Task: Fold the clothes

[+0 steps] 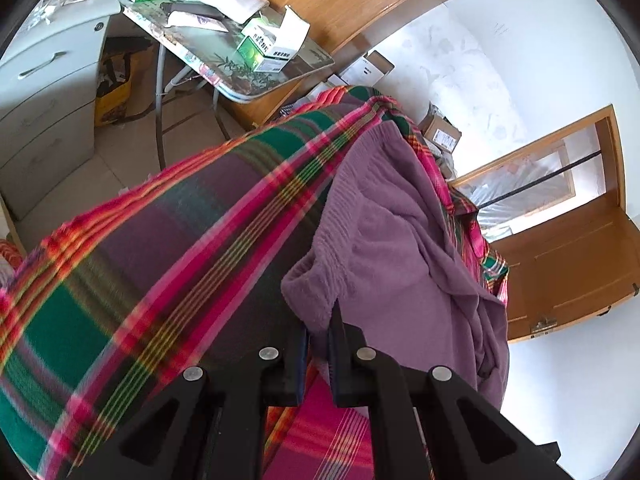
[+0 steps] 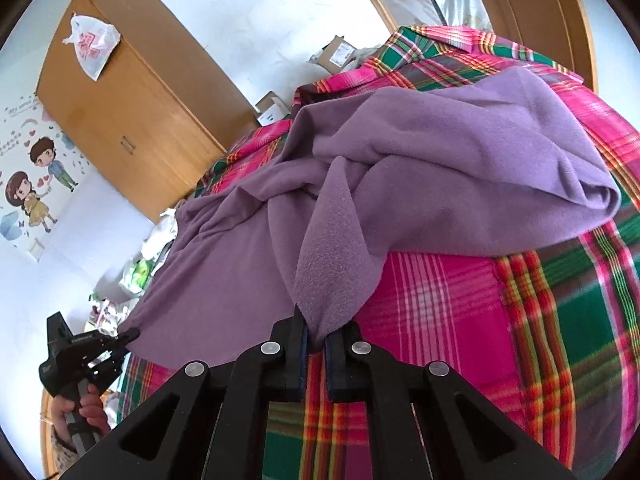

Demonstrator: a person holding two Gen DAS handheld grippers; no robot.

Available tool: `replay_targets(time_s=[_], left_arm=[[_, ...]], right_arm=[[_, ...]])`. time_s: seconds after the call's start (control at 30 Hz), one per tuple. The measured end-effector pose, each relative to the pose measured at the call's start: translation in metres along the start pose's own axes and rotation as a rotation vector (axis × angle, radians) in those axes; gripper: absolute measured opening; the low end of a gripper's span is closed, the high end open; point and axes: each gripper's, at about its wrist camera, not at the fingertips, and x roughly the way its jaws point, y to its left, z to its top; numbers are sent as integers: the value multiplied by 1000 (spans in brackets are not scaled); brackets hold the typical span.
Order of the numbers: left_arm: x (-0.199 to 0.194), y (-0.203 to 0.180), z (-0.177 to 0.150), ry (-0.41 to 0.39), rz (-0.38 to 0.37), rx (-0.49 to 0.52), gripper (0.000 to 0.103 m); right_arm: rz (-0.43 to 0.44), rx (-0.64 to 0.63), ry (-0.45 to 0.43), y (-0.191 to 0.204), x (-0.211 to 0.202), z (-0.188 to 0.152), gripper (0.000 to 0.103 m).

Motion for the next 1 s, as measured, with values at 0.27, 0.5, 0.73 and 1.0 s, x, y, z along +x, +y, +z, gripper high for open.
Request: replay_targets(time_s=[0.27, 0.5, 0.73, 1.0], left_arm=[[-18, 16, -23, -1, -14, -4, 8], [-28, 28, -38, 5, -10, -5, 8], [-39, 35, -43, -9, -9, -11, 8], [-36, 39, -47, -8, 6, -2, 10]], right_arm=[[2, -4, -7, 0, -14, -18, 6], [2, 3, -5, -4, -21, -33, 6], [25, 20, 10, -8, -27, -43, 6], [15, 8, 46, -10, -15, -48, 7]])
